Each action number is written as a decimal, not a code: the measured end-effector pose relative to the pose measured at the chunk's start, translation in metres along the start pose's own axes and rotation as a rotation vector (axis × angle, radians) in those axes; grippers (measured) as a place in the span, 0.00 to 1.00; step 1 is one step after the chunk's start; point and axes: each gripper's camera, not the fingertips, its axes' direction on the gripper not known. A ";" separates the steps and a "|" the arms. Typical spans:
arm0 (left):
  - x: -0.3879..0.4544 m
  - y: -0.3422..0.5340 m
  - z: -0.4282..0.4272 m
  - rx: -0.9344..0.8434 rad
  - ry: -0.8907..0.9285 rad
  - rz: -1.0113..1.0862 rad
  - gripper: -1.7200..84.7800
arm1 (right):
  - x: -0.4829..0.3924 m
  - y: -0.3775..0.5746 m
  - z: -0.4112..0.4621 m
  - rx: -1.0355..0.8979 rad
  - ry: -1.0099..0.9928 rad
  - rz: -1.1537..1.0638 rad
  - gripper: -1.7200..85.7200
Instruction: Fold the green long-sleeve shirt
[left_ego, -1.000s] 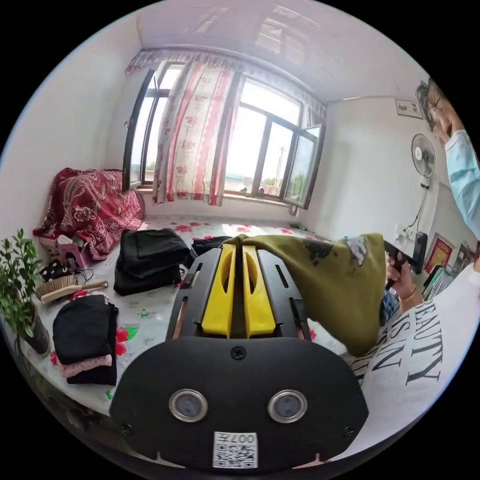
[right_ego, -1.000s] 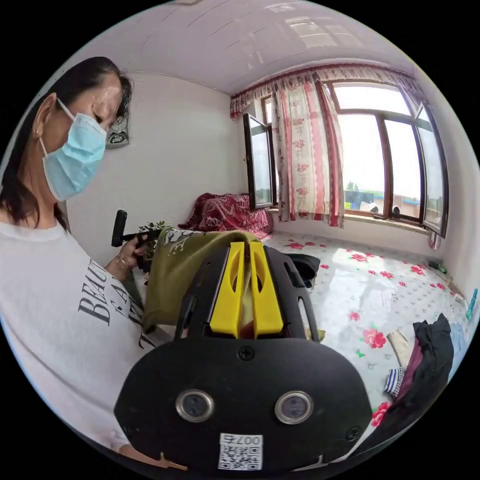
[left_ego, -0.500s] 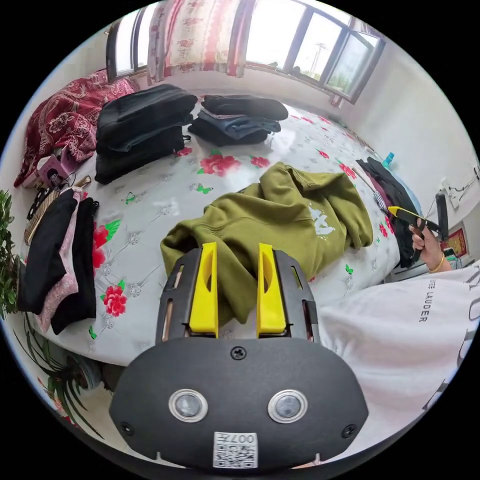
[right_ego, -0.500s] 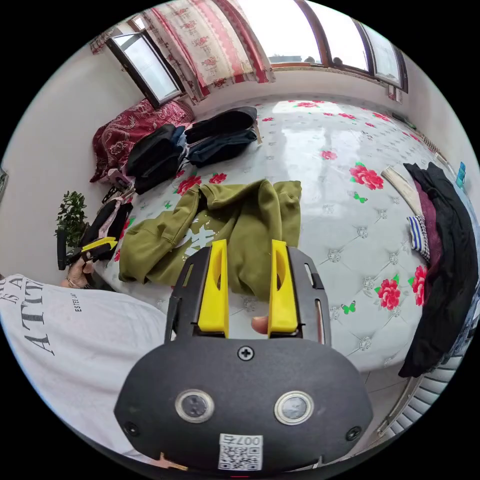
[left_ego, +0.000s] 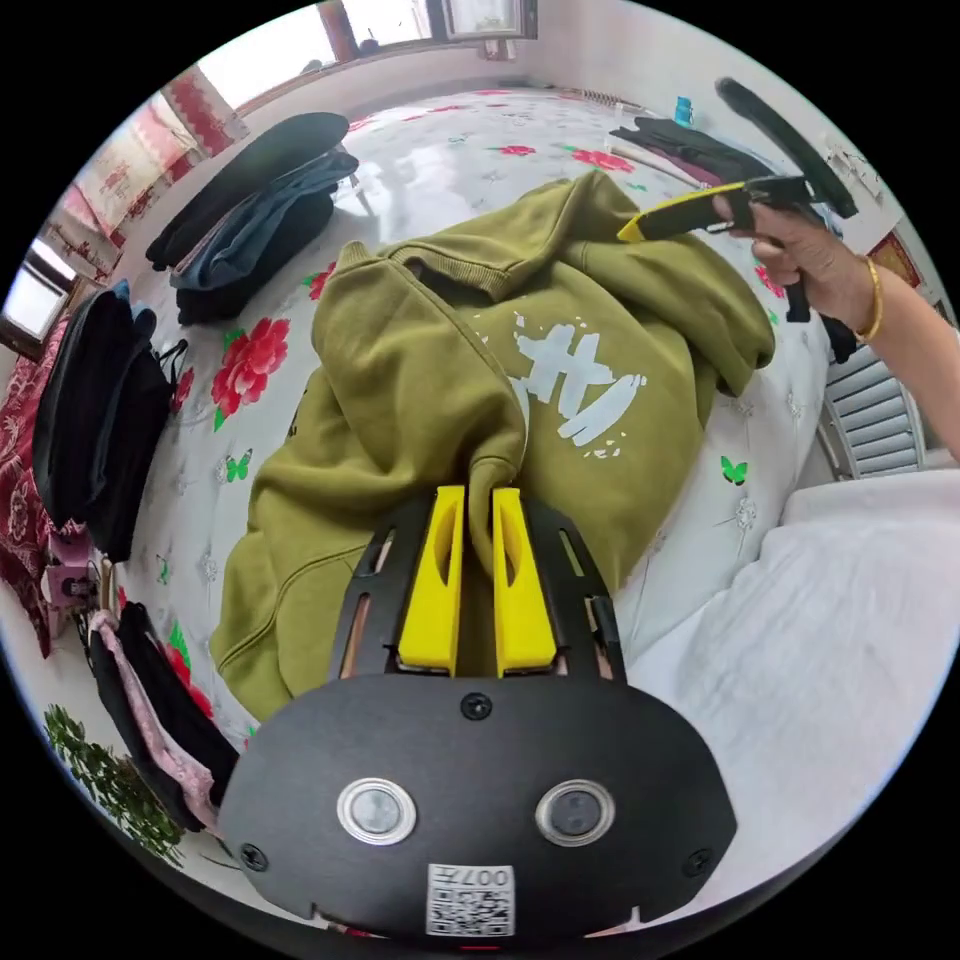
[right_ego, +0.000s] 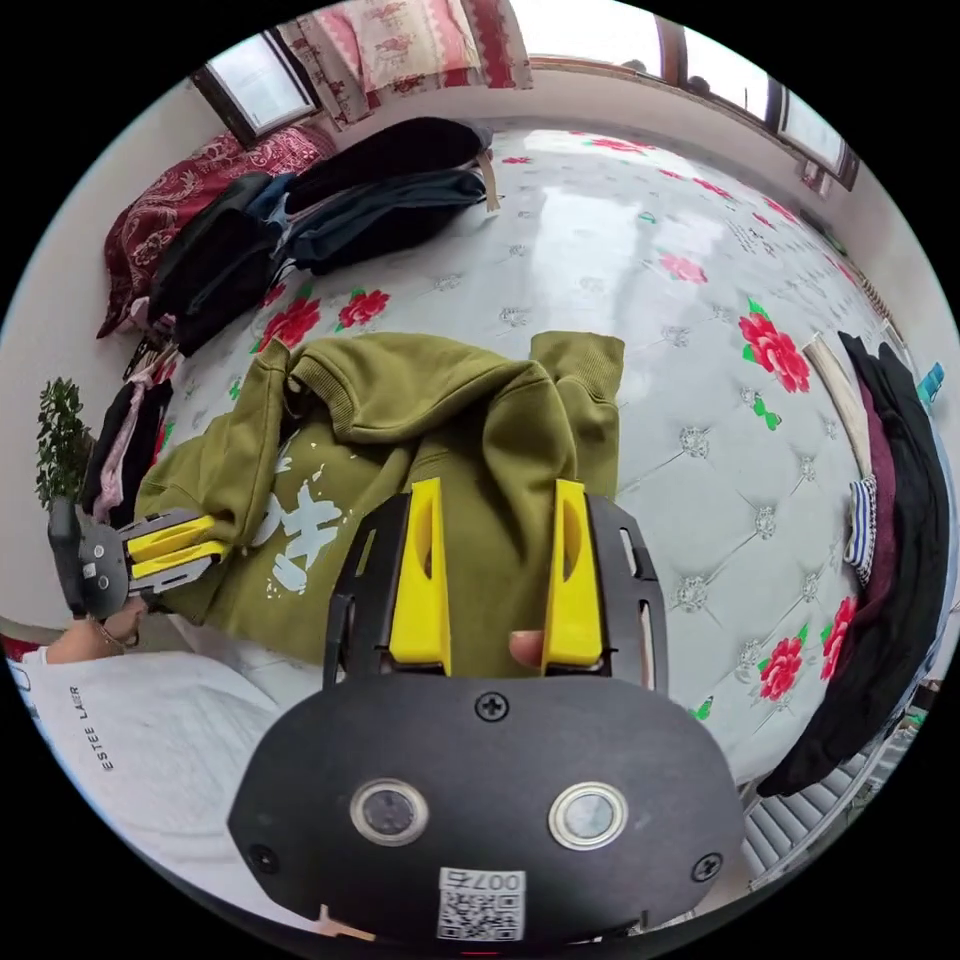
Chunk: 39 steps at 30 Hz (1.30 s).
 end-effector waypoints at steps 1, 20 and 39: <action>-0.016 0.010 -0.018 0.052 0.077 -0.069 0.06 | 0.002 0.001 0.001 -0.009 0.010 0.016 0.10; 0.056 0.302 -0.368 1.266 -0.212 -0.467 0.02 | -0.028 0.300 -0.428 1.314 0.191 -0.071 0.02; -0.102 0.094 -0.321 0.868 -0.252 -0.770 0.01 | -0.002 0.039 -0.406 0.966 0.118 -0.161 0.05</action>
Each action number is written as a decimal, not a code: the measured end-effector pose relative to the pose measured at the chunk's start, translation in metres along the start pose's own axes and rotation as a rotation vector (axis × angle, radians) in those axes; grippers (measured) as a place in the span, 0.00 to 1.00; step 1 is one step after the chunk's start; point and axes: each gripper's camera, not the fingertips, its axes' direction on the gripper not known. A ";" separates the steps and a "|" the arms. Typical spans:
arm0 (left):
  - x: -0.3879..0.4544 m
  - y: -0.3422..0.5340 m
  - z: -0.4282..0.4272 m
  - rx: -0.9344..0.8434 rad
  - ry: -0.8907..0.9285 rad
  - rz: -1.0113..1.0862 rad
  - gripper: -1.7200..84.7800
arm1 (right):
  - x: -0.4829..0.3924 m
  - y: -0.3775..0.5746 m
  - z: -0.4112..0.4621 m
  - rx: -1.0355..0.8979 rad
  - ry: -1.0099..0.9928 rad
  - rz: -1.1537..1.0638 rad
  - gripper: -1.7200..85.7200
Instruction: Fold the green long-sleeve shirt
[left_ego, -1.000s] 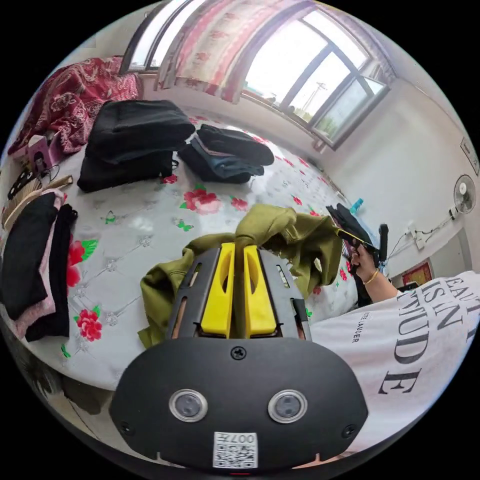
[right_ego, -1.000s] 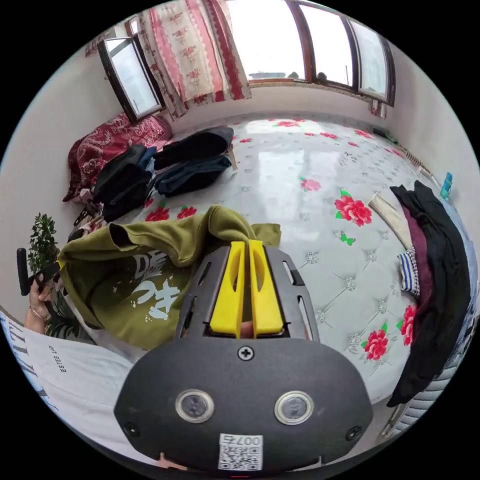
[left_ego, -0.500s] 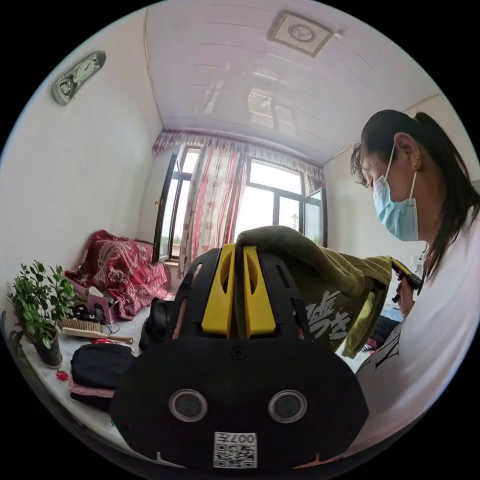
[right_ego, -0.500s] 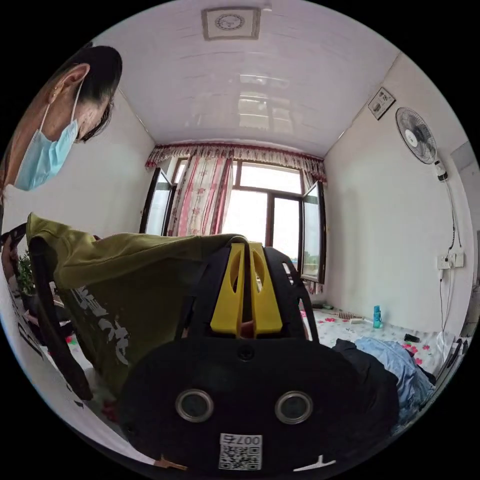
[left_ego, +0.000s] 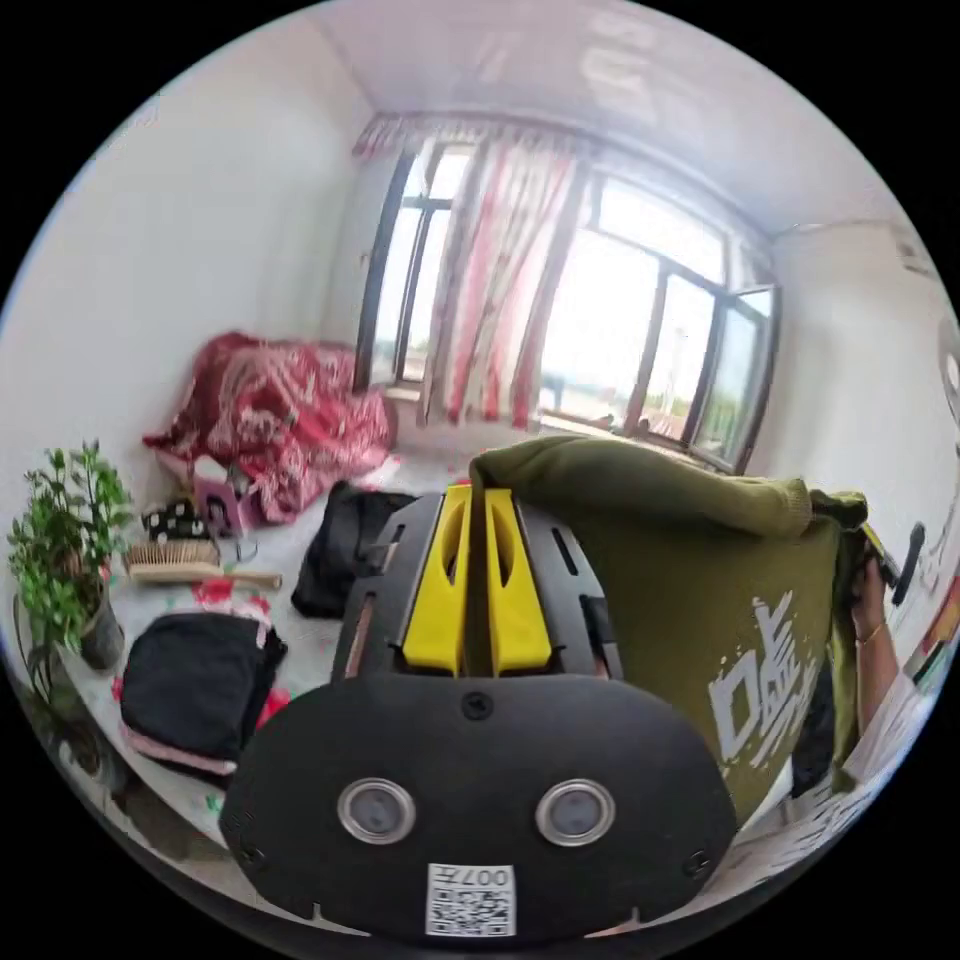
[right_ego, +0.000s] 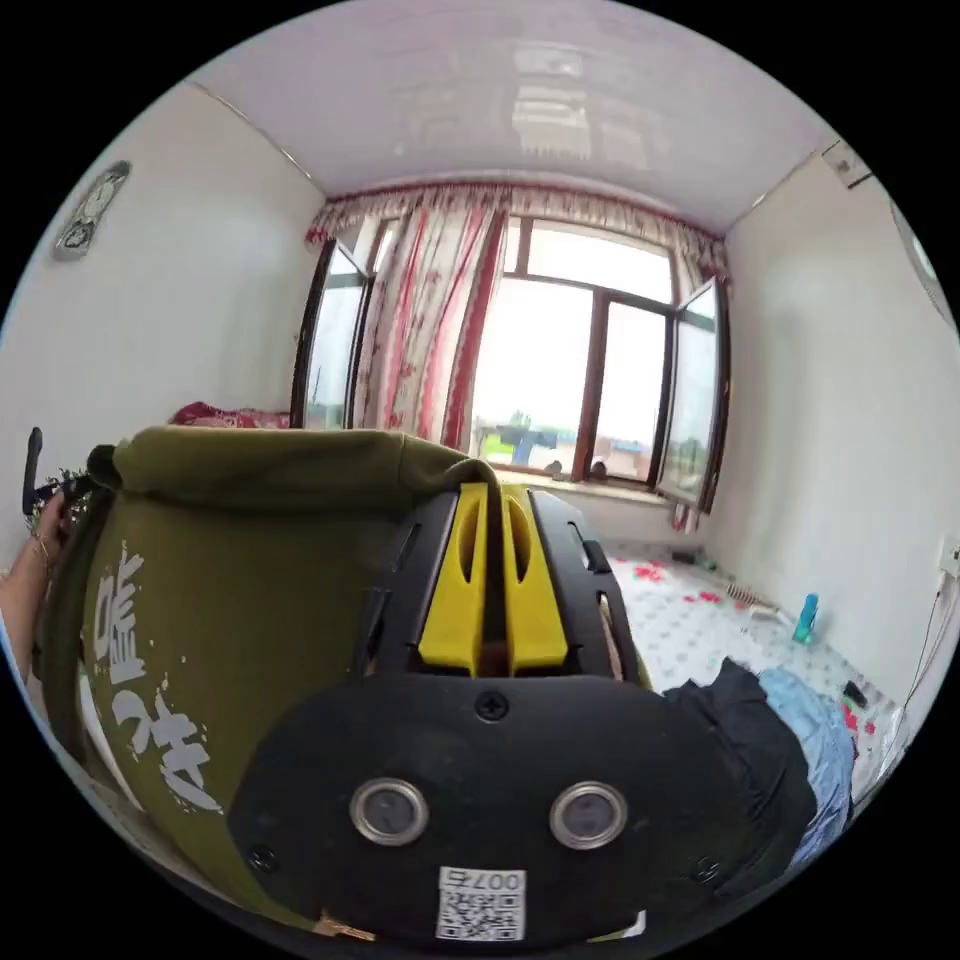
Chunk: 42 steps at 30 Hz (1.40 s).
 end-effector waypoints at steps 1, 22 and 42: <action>-0.007 0.006 0.037 -0.107 -0.064 -0.048 0.02 | 0.005 0.006 0.026 -0.088 -0.016 0.025 0.05; -0.026 0.279 0.182 -0.999 -0.150 0.074 0.11 | 0.104 0.389 0.187 -0.978 -0.180 0.420 0.10; -0.201 0.103 0.016 -0.347 -0.467 -0.352 0.03 | 0.260 0.288 0.127 -0.623 0.079 0.507 0.08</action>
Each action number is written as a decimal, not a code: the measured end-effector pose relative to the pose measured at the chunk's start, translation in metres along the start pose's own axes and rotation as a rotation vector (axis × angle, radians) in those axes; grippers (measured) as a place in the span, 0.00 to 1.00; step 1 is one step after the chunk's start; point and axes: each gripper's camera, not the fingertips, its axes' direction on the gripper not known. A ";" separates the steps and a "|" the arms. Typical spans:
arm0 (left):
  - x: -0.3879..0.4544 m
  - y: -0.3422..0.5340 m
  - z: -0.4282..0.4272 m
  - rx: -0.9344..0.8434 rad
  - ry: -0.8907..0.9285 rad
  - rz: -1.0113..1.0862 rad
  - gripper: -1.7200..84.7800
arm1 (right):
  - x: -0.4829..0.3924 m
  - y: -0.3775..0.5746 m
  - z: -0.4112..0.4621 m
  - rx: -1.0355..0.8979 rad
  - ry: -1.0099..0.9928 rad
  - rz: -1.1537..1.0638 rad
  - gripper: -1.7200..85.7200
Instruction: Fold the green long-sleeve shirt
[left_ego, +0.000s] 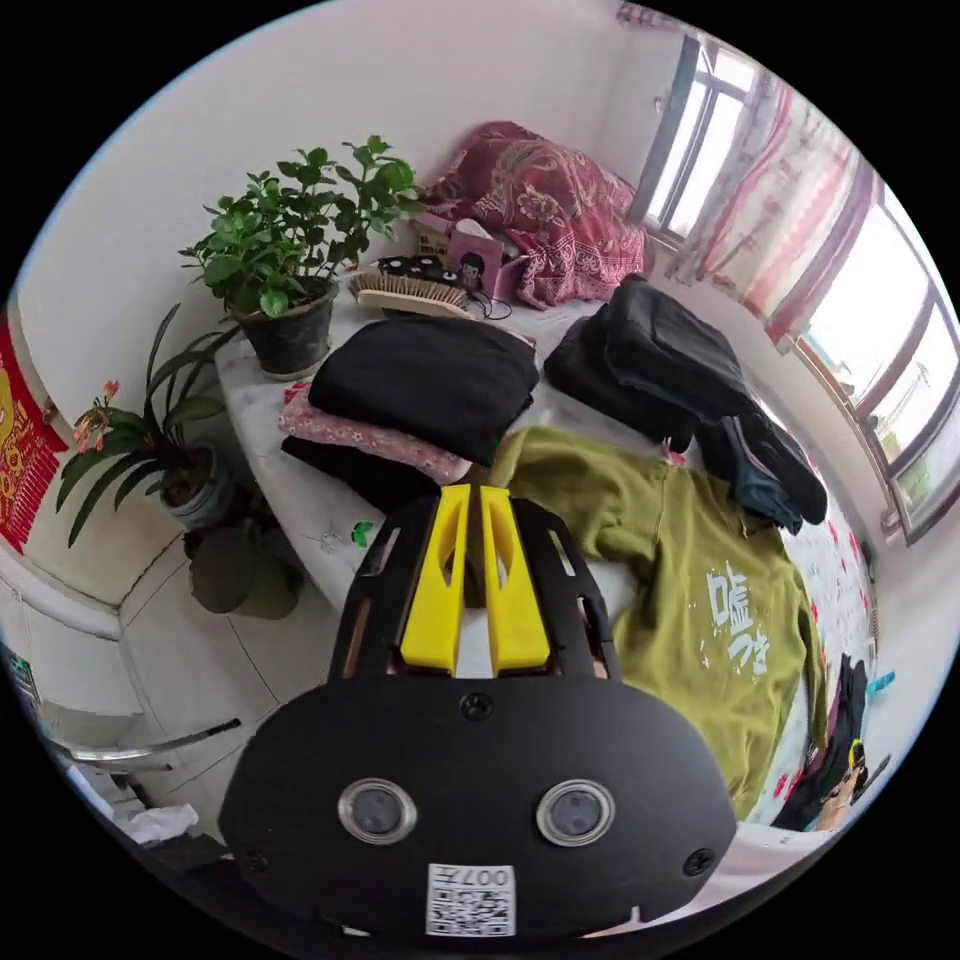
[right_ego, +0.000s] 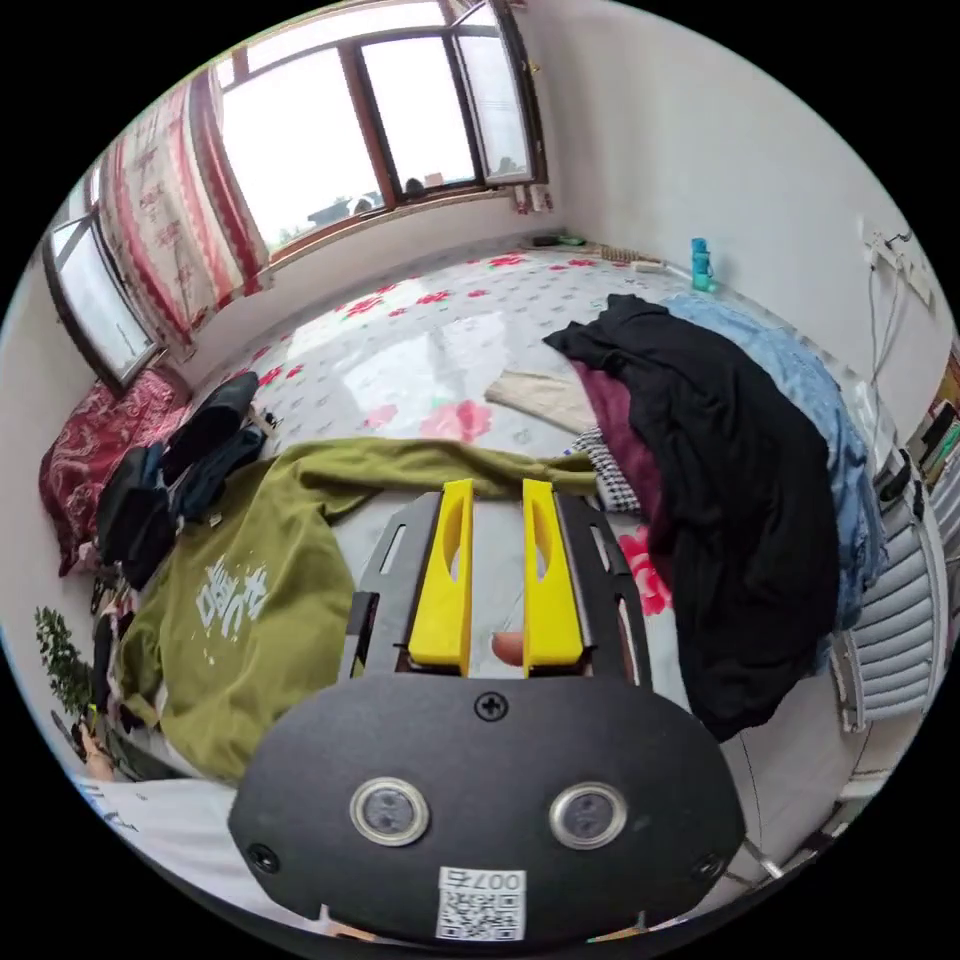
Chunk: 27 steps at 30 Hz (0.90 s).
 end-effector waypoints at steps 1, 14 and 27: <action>0.010 0.016 0.008 -0.037 0.029 0.090 0.04 | -0.003 0.010 0.011 -0.058 -0.060 -0.026 0.09; 0.077 0.096 0.121 -0.575 0.500 0.336 0.07 | -0.037 0.165 0.105 -0.514 -0.143 -0.245 0.13; 0.173 0.054 0.092 -0.377 0.622 0.585 0.09 | -0.043 0.155 0.119 -0.546 -0.152 -0.248 0.08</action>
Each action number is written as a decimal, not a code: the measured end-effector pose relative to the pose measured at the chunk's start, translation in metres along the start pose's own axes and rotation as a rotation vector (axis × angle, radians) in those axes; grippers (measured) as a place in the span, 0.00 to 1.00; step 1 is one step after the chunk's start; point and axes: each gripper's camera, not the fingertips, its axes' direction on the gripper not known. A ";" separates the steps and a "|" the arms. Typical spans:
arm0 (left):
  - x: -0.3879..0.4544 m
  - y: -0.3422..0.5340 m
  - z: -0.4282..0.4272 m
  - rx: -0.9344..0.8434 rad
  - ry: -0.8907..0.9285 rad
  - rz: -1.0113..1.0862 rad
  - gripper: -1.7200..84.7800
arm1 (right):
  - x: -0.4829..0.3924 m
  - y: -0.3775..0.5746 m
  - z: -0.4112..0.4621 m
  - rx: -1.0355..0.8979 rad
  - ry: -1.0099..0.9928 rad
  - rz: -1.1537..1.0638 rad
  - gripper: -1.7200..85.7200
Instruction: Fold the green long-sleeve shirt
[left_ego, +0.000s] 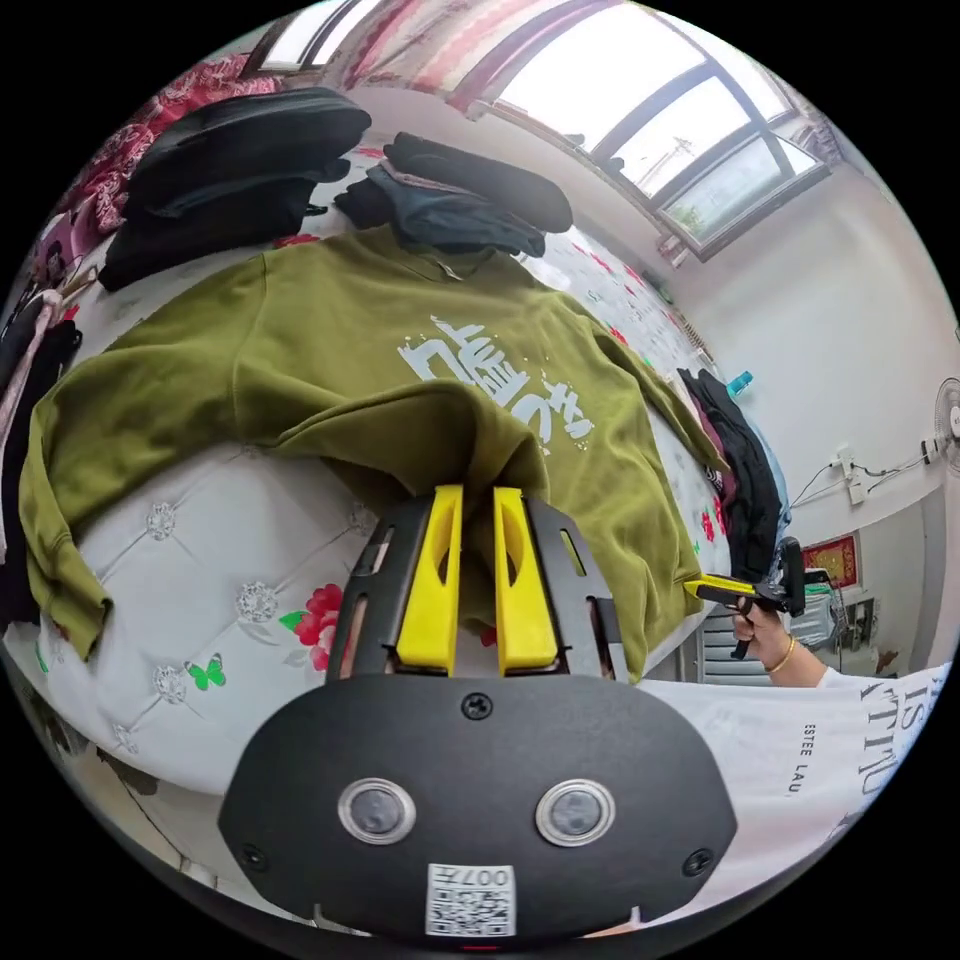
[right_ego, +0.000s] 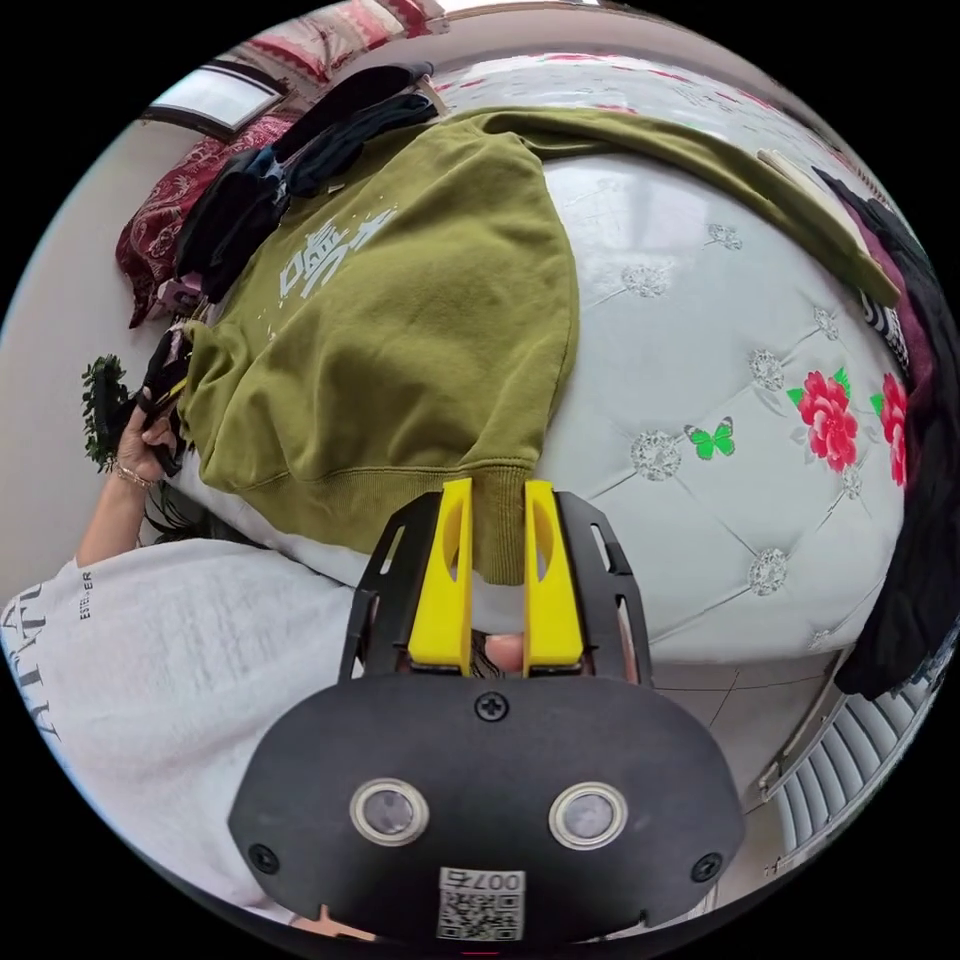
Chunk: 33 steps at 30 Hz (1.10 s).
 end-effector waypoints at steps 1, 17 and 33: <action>-0.009 0.014 -0.015 0.039 -0.042 0.003 0.11 | 0.002 0.001 0.000 0.003 -0.006 0.007 0.07; -0.026 -0.011 0.012 -0.182 0.012 0.100 0.07 | 0.016 -0.017 0.002 -0.070 -0.018 -0.015 0.06; -0.123 0.151 -0.075 -0.276 0.282 -0.580 0.02 | 0.033 0.041 -0.004 -0.222 -0.204 -0.117 0.03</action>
